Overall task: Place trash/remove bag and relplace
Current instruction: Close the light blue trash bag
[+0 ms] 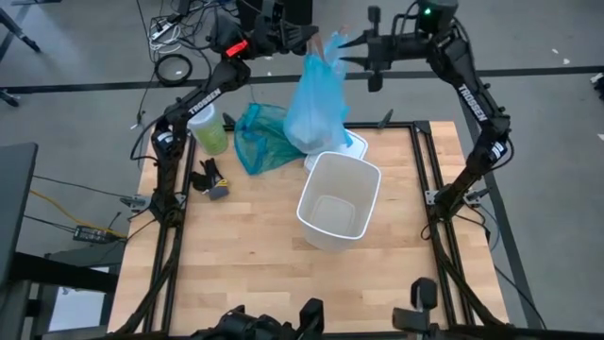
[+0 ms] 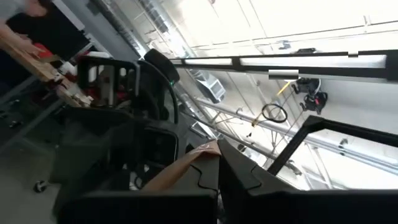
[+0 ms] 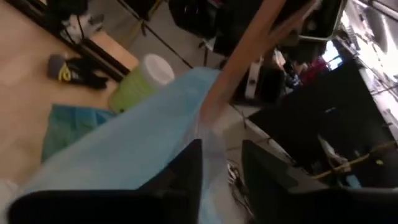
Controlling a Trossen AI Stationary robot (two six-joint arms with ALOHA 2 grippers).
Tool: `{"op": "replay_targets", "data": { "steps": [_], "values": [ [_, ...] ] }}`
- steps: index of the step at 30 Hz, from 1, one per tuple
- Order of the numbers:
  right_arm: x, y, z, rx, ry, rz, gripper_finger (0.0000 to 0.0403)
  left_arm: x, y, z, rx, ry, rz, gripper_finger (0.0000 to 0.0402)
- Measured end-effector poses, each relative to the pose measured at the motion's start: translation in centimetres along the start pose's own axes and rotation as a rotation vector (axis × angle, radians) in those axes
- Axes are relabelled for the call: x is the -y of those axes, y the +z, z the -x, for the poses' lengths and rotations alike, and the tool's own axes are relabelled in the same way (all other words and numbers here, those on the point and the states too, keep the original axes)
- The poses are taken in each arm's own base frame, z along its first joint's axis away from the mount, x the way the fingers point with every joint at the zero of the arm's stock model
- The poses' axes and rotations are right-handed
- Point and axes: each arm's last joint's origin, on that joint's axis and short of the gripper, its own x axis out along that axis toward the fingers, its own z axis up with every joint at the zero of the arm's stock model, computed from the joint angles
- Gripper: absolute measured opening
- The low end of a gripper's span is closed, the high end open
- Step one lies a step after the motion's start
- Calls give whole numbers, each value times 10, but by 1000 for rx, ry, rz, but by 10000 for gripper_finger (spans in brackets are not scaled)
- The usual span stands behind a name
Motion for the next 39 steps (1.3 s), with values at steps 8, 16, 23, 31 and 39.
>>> {"op": "replay_targets", "data": {
  "steps": [8, 16, 23, 31, 39],
  "values": [
    [-16, -8, -26, -6, 31, -24, 200, 3, -9, -11, 42, -19, 9, 8],
    [-13, -15, -39, 0, -124, -65, 200, 10, -16, -20, 31, -51, 10, 8],
    [-3, -34, -48, -116, -156, -106, 93, 41, -8, -26, 36, -125, -46, 8],
    [5, -42, -52, -159, -190, -59, 14, 64, -1, -27, 41, -174, -92, 8],
    [16, -45, -45, -199, -240, -46, 2, 63, -2, -28, -24, -165, -77, 8]
  ]
}}
